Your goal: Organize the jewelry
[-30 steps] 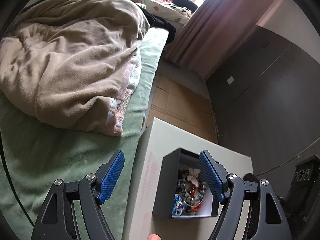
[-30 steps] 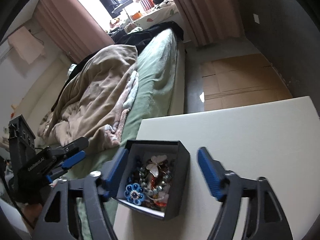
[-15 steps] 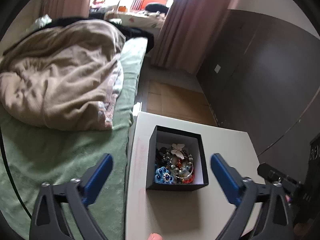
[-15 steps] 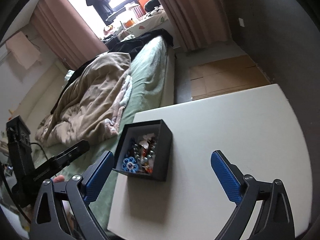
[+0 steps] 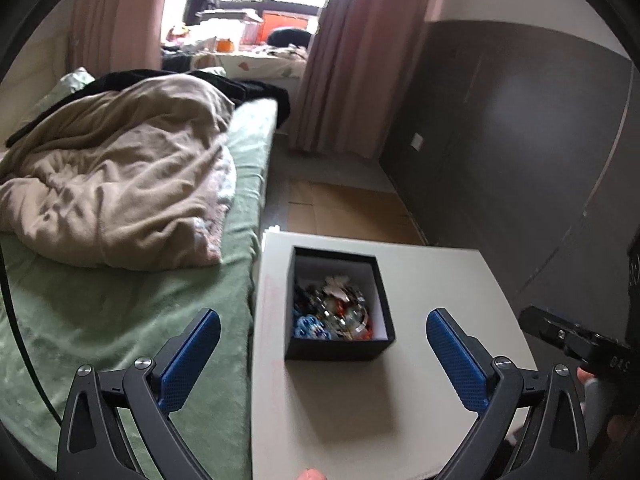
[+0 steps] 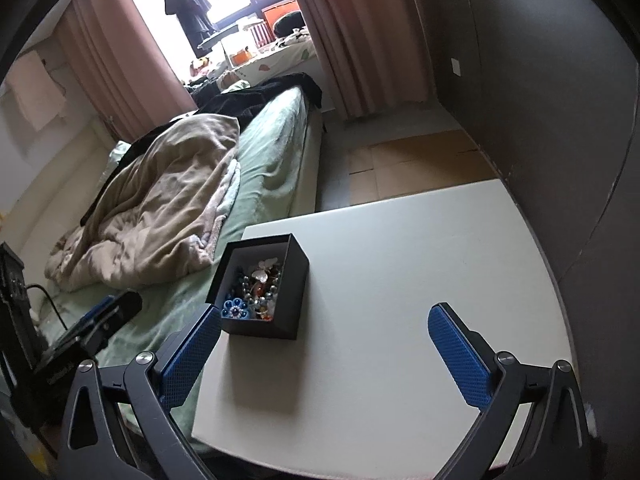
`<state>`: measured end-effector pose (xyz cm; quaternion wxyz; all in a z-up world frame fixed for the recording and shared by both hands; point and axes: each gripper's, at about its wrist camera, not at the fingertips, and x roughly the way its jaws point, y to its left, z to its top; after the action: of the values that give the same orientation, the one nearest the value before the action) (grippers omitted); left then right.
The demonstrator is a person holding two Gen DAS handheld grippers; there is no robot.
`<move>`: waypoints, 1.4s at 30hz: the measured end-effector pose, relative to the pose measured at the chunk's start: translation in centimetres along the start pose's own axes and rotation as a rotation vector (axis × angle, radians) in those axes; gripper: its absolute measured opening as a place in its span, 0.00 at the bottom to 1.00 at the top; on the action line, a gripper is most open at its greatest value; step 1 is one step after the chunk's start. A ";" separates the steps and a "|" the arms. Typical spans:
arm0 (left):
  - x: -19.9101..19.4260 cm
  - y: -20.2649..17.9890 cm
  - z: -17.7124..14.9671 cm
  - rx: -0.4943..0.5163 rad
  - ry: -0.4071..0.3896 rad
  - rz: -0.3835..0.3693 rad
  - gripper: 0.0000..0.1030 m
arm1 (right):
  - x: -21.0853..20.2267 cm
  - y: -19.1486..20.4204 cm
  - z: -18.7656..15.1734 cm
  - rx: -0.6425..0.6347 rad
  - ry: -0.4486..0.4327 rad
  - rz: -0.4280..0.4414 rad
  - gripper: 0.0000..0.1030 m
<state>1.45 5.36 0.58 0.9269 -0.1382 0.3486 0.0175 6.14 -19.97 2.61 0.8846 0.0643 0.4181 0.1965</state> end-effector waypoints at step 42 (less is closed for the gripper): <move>0.7 -3.4 -1.5 0.023 -0.056 0.067 1.00 | -3.2 -4.1 0.3 -0.042 -0.040 -0.033 1.00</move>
<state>1.44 1.63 -0.12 0.9367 -0.1151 0.3270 0.0481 5.76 -25.01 3.89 0.8971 0.0426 0.3970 0.1891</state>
